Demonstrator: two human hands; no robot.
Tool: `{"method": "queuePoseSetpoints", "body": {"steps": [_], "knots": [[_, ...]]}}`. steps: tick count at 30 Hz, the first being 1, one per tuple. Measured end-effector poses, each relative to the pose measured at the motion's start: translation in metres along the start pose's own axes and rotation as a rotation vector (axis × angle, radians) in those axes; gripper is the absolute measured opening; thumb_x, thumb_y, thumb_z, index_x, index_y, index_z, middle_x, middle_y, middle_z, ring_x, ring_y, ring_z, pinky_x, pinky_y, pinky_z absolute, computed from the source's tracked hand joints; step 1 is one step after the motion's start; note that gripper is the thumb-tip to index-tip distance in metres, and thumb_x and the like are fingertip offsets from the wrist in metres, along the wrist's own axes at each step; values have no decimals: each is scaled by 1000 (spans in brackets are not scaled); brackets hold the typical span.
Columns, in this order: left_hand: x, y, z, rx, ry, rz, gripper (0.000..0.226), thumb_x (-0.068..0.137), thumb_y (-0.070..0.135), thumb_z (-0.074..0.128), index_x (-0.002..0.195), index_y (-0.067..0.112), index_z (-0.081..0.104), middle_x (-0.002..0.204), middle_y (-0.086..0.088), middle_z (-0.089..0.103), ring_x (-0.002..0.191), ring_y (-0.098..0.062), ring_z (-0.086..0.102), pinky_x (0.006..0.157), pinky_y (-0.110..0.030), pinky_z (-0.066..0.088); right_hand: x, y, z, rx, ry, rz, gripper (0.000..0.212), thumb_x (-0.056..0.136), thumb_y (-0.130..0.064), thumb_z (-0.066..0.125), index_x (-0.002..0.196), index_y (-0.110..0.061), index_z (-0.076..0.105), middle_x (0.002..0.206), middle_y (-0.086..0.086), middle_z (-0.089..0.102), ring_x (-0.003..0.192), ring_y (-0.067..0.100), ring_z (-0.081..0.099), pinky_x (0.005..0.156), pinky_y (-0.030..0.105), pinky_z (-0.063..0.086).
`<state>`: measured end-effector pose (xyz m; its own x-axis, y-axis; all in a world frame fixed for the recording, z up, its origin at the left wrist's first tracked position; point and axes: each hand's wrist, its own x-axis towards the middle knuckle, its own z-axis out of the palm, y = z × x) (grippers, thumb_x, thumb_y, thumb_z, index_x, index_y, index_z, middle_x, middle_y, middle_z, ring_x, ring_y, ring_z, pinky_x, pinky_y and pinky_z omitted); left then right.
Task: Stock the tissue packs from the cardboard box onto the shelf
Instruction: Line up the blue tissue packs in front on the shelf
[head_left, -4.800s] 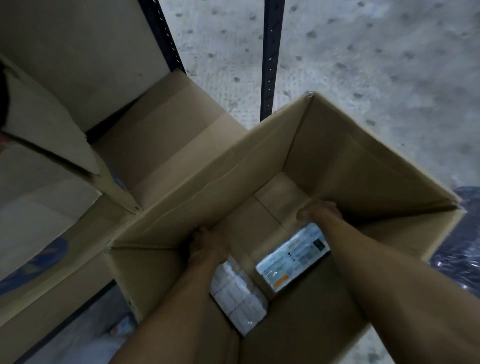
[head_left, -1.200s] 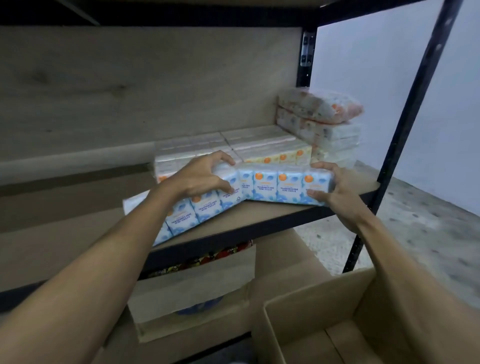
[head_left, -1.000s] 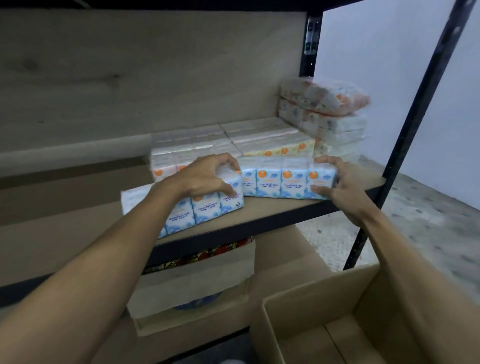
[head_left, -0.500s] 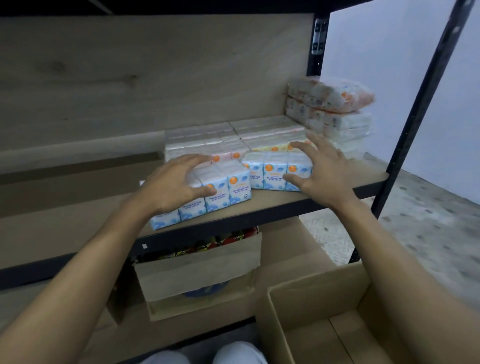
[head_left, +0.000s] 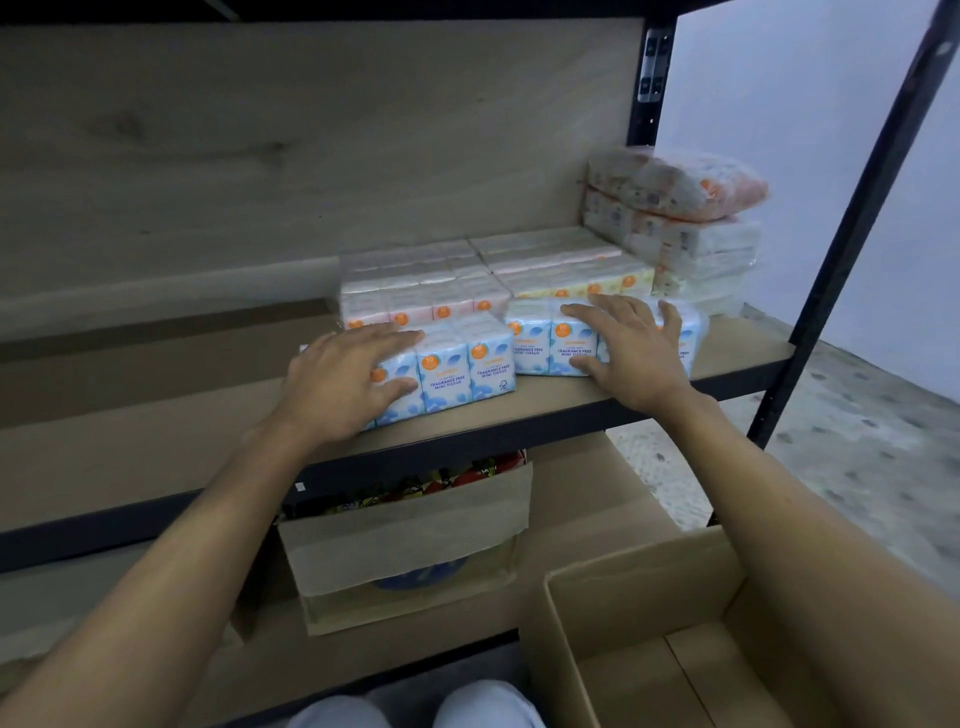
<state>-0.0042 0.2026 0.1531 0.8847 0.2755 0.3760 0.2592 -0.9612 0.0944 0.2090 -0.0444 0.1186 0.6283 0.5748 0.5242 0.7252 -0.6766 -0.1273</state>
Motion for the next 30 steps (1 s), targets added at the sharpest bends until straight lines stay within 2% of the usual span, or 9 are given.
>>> {"method": "queuePoseSetpoints", "body": {"steps": [8,14,19,21,25,28,30], "knots": [[22,-9,16,4,19,62,54,89,51,57,140,45,40,149,14,41,137,-13,38,108,-40,32,11,36,-10,163,-55,-54,60,78,-32,74,131,-40,48,144,-8,44,138,15,31,115,51,2],[35,-6,23,8,27,81,53,89,51,57,140,44,42,148,14,43,136,-14,40,107,-42,33,22,49,-12,225,-79,-72,62,74,-27,79,129,-35,52,141,-7,48,137,16,33,116,51,4],[42,-3,27,5,41,90,54,86,55,52,138,44,44,147,14,45,134,-13,42,105,-40,35,32,58,-8,267,-68,-131,60,71,-25,82,125,-31,56,137,-5,53,133,18,41,114,53,12],[46,-2,28,4,47,98,53,87,52,55,138,43,45,146,14,45,134,-13,43,104,-39,36,36,61,-6,280,-67,-140,59,71,-26,82,124,-31,58,136,-5,54,131,17,43,113,56,14],[52,-3,30,-14,42,99,57,81,56,47,137,44,45,145,15,46,132,-12,44,104,-40,36,42,66,-1,281,-49,-179,56,67,-39,75,121,-33,59,133,-9,56,129,14,45,110,58,19],[53,-5,31,-5,45,108,57,81,58,47,137,46,44,145,16,45,132,-12,44,103,-40,37,46,65,4,295,-32,-221,51,70,-33,77,119,-30,60,128,-11,58,127,14,46,110,56,18],[53,-7,31,-4,53,115,57,81,58,47,137,46,45,145,16,45,132,-11,43,103,-38,36,47,64,9,301,-6,-246,50,69,-35,72,118,-29,61,126,-11,59,125,16,48,109,57,21]]}}
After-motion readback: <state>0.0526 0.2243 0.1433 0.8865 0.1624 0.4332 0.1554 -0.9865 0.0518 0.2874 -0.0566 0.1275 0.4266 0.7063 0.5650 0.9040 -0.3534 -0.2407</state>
